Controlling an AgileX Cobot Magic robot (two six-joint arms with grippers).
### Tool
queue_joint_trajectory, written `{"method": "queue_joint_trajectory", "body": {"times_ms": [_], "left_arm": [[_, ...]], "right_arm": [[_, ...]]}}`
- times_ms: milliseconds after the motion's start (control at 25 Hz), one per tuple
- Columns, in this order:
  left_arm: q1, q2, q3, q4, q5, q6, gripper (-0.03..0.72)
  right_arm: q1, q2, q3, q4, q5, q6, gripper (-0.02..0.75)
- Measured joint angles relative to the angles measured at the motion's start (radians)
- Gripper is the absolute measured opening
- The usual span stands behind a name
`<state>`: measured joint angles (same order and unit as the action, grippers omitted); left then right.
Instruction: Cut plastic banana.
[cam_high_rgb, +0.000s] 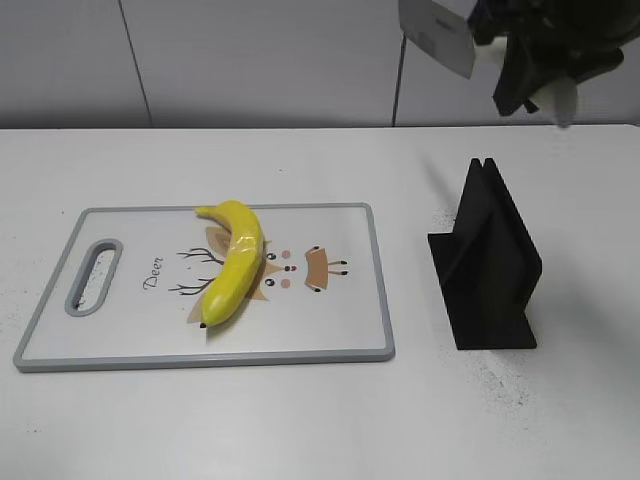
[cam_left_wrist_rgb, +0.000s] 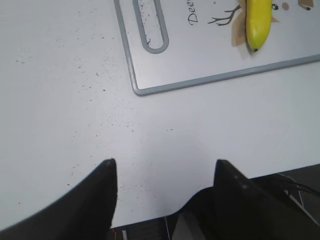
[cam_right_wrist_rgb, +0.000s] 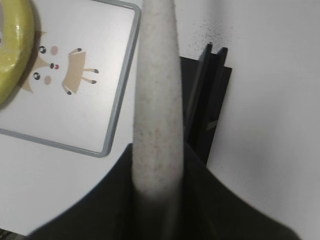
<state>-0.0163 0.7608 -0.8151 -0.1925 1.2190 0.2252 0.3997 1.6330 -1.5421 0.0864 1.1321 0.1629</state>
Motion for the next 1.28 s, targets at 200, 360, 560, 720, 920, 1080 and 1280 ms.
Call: {"method": "queue_joint_trajectory", "body": {"times_ms": [200, 360, 560, 720, 920, 1080, 1280], "left_arm": [[0.000, -0.238, 0.114, 0.085, -0.002, -0.010, 0.586], [0.000, -0.410, 0.196, 0.108, -0.023, -0.010, 0.586], [0.000, -0.585, 0.282, 0.111, -0.040, -0.010, 0.586], [0.000, -0.705, 0.324, 0.111, -0.096, -0.010, 0.585], [0.000, -0.749, 0.336, 0.112, -0.113, -0.010, 0.560], [0.000, -0.749, 0.336, 0.112, -0.114, -0.010, 0.538], [0.000, -0.749, 0.336, 0.112, -0.115, -0.010, 0.532]], "right_arm": [[0.000, -0.082, 0.182, -0.042, -0.093, 0.067, 0.162], [0.000, -0.138, 0.322, -0.050, -0.158, 0.093, 0.161], [0.000, -0.186, 0.454, -0.051, -0.227, 0.120, 0.162], [0.000, -0.195, 0.512, -0.052, -0.243, 0.125, 0.162], [0.000, -0.198, 0.535, -0.052, -0.266, 0.129, 0.162], [0.000, -0.205, 0.542, -0.051, -0.303, 0.160, 0.162], [0.000, -0.260, 0.543, -0.056, -0.348, 0.207, 0.162]]}}
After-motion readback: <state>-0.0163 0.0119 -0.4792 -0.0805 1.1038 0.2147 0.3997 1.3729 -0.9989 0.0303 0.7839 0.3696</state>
